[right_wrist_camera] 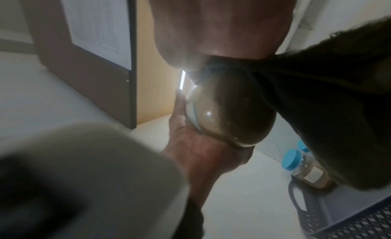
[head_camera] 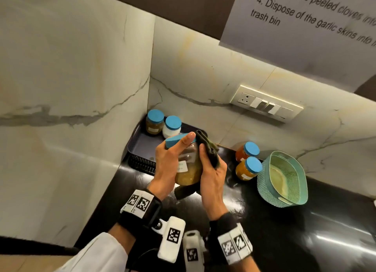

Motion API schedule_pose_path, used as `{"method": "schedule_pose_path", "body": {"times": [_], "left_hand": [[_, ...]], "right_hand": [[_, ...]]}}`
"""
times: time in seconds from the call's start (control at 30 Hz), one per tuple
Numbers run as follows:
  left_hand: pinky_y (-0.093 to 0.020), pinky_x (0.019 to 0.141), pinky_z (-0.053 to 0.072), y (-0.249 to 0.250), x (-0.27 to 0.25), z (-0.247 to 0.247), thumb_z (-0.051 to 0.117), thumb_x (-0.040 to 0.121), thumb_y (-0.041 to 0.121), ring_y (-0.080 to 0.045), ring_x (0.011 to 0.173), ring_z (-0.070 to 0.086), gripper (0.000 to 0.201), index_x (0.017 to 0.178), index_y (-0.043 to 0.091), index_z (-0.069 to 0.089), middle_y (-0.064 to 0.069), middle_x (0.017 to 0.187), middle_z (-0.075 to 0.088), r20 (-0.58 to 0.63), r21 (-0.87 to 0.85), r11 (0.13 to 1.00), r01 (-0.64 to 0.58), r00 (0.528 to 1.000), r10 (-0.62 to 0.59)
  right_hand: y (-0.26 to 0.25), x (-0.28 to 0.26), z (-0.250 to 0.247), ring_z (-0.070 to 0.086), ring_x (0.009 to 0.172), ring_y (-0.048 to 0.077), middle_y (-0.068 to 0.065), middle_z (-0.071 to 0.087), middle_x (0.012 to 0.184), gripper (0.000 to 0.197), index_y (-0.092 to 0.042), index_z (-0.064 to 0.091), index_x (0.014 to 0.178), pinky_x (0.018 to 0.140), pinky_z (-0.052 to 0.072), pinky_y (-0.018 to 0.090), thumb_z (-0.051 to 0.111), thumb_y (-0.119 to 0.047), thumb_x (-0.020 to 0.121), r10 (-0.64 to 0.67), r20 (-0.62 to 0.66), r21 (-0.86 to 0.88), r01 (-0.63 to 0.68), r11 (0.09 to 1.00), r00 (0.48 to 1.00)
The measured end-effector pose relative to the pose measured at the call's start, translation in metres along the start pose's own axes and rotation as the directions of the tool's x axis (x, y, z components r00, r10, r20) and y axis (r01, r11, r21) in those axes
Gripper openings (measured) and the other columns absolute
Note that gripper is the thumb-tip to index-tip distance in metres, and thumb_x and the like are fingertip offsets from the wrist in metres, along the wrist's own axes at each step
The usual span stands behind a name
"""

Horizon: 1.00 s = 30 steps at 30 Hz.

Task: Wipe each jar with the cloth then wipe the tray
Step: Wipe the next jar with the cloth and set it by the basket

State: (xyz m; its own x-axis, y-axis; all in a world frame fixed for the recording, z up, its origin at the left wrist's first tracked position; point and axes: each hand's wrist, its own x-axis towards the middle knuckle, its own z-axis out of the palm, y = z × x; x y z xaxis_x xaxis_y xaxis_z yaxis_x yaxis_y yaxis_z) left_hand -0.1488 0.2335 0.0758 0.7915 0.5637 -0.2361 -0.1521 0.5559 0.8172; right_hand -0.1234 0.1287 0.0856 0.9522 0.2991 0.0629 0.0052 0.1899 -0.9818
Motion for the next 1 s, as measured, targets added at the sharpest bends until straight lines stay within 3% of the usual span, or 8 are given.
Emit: {"method": "schedule_pose_path", "body": {"times": [0.13, 0.27, 0.43, 0.57, 0.67, 0.8, 0.93, 1.0], "left_hand": [[-0.039, 0.077, 0.059, 0.003, 0.004, 0.001, 0.086, 0.066, 0.045, -0.024, 0.081, 0.078, 0.048, 0.097, 0.009, 0.077, -0.011, 0.091, 0.081, 0.008, 0.001, 1.0, -0.026, 1.0, 0.026], [-0.048, 0.088, 0.062, 0.008, 0.005, 0.006, 0.088, 0.06, 0.051, -0.035, 0.094, 0.078, 0.066, 0.108, 0.008, 0.077, -0.015, 0.103, 0.08, -0.007, -0.036, 0.999, -0.018, 1.0, 0.018], [-0.044, 0.083, 0.063, 0.022, 0.021, 0.012, 0.092, 0.064, 0.051, -0.029, 0.082, 0.075, 0.058, 0.097, 0.007, 0.075, -0.013, 0.091, 0.077, 0.045, -0.032, 0.997, -0.07, 0.996, 0.072], [-0.043, 0.079, 0.063, 0.019, 0.017, 0.015, 0.092, 0.065, 0.051, -0.031, 0.085, 0.077, 0.051, 0.095, 0.012, 0.077, -0.011, 0.091, 0.08, 0.045, 0.026, 0.995, -0.097, 0.994, 0.096], [-0.042, 0.077, 0.063, 0.022, 0.019, 0.021, 0.093, 0.065, 0.046, -0.032, 0.082, 0.076, 0.044, 0.09, 0.014, 0.078, -0.013, 0.088, 0.079, 0.067, 0.046, 0.992, -0.114, 0.992, 0.111], [-0.052, 0.089, 0.062, 0.026, 0.024, 0.016, 0.091, 0.064, 0.054, -0.037, 0.092, 0.078, 0.057, 0.1, 0.012, 0.078, -0.014, 0.097, 0.081, 0.072, 0.088, 0.988, -0.127, 0.99, 0.121], [-0.041, 0.081, 0.064, 0.019, 0.008, 0.026, 0.094, 0.061, 0.054, -0.031, 0.095, 0.078, 0.07, 0.11, 0.009, 0.074, -0.009, 0.098, 0.081, 0.141, 0.149, 0.973, -0.173, 0.978, 0.153], [-0.034, 0.077, 0.063, 0.024, 0.009, 0.029, 0.092, 0.06, 0.054, -0.028, 0.092, 0.079, 0.072, 0.111, 0.007, 0.074, -0.009, 0.098, 0.081, 0.146, 0.149, 0.969, -0.197, 0.974, 0.176]], "right_hand": [[-0.001, -0.015, 0.001, 0.067, 0.116, 0.018, 0.006, 0.072, 0.124, 0.033, -0.009, 0.062, 0.135, 0.097, 0.055, 0.028, 0.053, -0.01, 0.103, -0.203, 0.133, -0.14, 0.221, 0.965, 0.97], [-0.019, 0.025, 0.01, 0.073, 0.085, 0.01, -0.004, 0.078, 0.091, 0.026, -0.031, 0.078, 0.099, 0.077, 0.056, 0.026, 0.056, -0.018, 0.103, -0.053, 0.089, -0.154, 0.066, 0.986, 0.995], [-0.008, -0.008, 0.024, 0.054, 0.136, 0.021, 0.007, 0.062, 0.142, 0.04, -0.017, 0.06, 0.14, 0.114, 0.044, 0.038, 0.056, -0.012, 0.101, -0.295, 0.094, -0.18, 0.308, 0.934, 0.951], [-0.029, 0.031, 0.019, 0.073, 0.089, 0.027, 0.009, 0.076, 0.096, 0.02, -0.02, 0.076, 0.098, 0.082, 0.06, 0.038, 0.058, -0.025, 0.104, -0.027, -0.021, -0.167, 0.023, 0.986, 0.999], [-0.04, 0.021, 0.017, 0.075, 0.09, 0.024, 0.002, 0.078, 0.093, 0.025, -0.032, 0.076, 0.09, 0.082, 0.061, 0.036, 0.055, -0.027, 0.104, -0.049, -0.015, -0.146, 0.047, 0.988, 0.999], [-0.03, 0.002, 0.013, 0.075, 0.092, 0.013, -0.004, 0.079, 0.097, 0.022, -0.022, 0.073, 0.107, 0.078, 0.059, 0.028, 0.053, -0.027, 0.102, -0.105, 0.041, -0.112, 0.109, 0.988, 0.994], [-0.045, 0.026, 0.003, 0.076, 0.088, 0.016, -0.006, 0.079, 0.09, 0.019, -0.028, 0.073, 0.103, 0.076, 0.062, 0.031, 0.057, -0.037, 0.101, 0.082, 0.007, -0.079, -0.082, 0.994, 0.997], [-0.049, 0.014, 0.004, 0.076, 0.086, 0.009, -0.009, 0.079, 0.088, 0.024, -0.035, 0.077, 0.093, 0.071, 0.06, 0.022, 0.055, -0.036, 0.102, 0.018, 0.022, -0.073, -0.016, 0.997, 1.0]]}}
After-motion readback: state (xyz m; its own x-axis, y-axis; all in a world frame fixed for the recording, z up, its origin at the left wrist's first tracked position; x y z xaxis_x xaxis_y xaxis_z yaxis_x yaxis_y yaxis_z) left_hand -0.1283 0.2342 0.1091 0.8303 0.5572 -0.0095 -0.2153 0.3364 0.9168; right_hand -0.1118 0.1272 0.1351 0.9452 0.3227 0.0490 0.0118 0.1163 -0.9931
